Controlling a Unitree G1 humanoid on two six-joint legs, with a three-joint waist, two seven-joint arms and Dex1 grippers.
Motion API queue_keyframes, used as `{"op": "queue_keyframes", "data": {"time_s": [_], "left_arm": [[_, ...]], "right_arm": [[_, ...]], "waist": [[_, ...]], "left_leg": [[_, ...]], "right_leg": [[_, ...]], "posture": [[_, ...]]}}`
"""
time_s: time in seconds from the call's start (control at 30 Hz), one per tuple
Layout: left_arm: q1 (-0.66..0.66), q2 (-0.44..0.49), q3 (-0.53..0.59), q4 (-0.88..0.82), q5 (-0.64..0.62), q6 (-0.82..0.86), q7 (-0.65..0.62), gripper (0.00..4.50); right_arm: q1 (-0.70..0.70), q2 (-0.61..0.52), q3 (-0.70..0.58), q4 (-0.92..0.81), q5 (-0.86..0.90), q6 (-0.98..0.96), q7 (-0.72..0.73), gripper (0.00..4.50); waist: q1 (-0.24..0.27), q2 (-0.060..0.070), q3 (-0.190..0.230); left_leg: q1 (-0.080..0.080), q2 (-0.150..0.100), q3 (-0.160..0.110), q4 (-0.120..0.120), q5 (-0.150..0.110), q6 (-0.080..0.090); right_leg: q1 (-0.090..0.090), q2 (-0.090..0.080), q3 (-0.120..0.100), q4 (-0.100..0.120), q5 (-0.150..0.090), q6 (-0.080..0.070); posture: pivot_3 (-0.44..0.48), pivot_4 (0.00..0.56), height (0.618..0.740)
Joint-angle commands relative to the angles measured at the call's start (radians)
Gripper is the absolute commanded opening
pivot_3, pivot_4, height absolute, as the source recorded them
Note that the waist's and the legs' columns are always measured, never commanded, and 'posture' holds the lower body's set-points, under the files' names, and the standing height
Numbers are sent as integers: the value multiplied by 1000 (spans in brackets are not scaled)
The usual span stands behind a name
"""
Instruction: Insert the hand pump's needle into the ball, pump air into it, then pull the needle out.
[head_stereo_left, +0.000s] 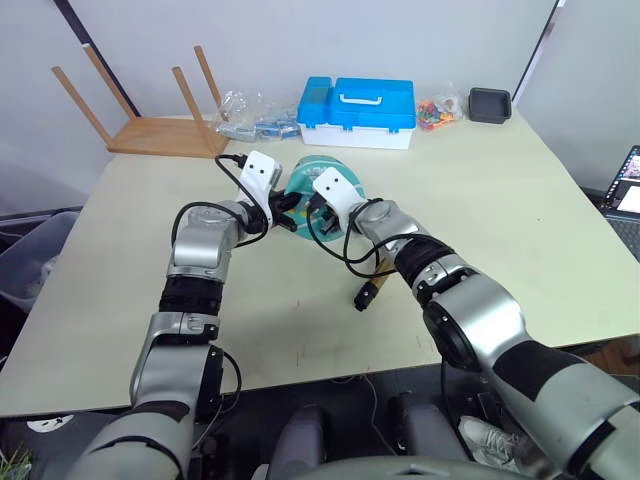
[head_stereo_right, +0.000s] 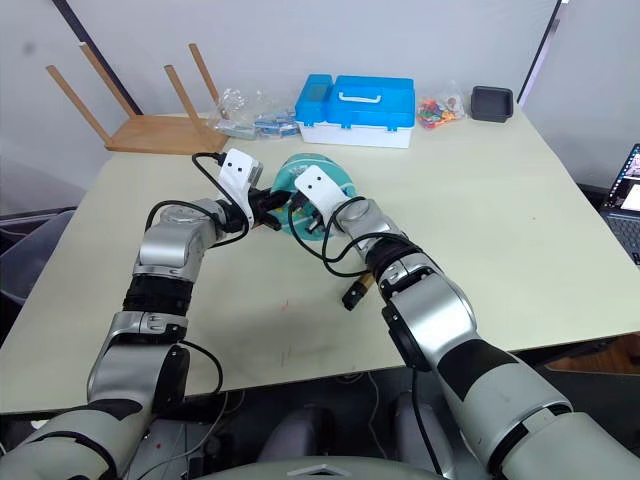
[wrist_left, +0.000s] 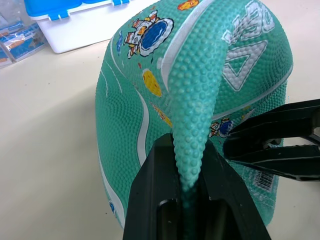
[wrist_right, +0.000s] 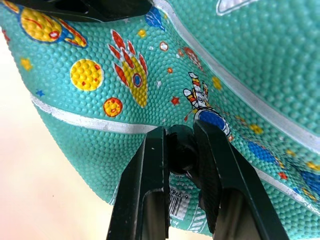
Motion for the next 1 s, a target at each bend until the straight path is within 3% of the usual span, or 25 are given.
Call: {"op": "queue_keyframes", "data": {"time_s": [0.03, 0.3, 0.33, 0.43, 0.5, 0.63, 0.77, 0.87, 1.0], "left_arm": [[-9, -1, -25, 15, -10, -15, -47, 0], [-38, -8, -37, 75, 5, -54, -56, 0], [-45, -9, -39, 86, 7, -60, -56, 0], [-57, -7, -43, 108, 9, -75, -60, 0], [-63, -4, -45, 120, 10, -84, -63, 0], [-69, 4, -48, 134, 11, -98, -71, 0], [-70, 9, -51, 135, 12, -105, -80, 0], [-71, 11, -51, 131, 11, -104, -86, 0], [-78, 10, -53, 127, 12, -99, -91, 0]], "right_arm": [[5, 4, -11, 30, 10, 34, 8, 253], [-15, -24, -15, -12, 20, 50, 51, 253], [-17, -33, -14, -23, 19, 50, 60, 1272], [-19, -70, -16, -82, 25, 73, 85, 2431], [-9, -101, -14, -152, 30, 106, 113, 2431], [82, -188, 8, -458, 45, 242, 204, 2431], [238, -280, 23, -914, 103, 477, 316, 2431], [372, -395, 25, -1262, 168, 624, 392, 2431], [521, -550, -42, -1586, 285, 738, 469, 2431]], "waist": [[0, 0, 0], [6, 1, 2], [8, 1, 3], [19, 1, 10], [27, 1, 12], [38, 3, 16], [49, 3, 17], [55, 3, 16], [56, 3, 17]], "left_leg": [[0, 0, 0, 0, 0, 0], [-1, 0, 0, -1, 0, 0], [-1, 0, 0, -1, 0, 0], [-3, -1, 0, -1, 0, 0], [-5, -2, 0, 0, 0, 0], [-12, -2, -2, 3, 0, 0], [-23, -2, -3, 6, 0, 0], [-35, -3, -5, 9, 1, 0], [-34, -3, -4, 9, 0, 0]], "right_leg": [[0, 0, 0, 0, 0, 0], [-1, 0, 0, -1, 0, 0], [-1, 0, 0, -1, 0, 0], [-2, -1, -1, -1, 0, 0], [-3, -1, -1, -1, 0, 0], [-8, -2, -4, -1, 0, 0], [-17, -3, -6, 0, 0, 1], [-27, -3, -8, 1, 0, 1], [-26, -3, -10, 0, 0, 1]], "posture": [[0, 150, 740], [0, 150, 740], [0, 150, 740], [0, 150, 740], [0, 150, 740], [0, 150, 740], [0, 150, 740], [0, 150, 740], [0, 150, 740]]}}
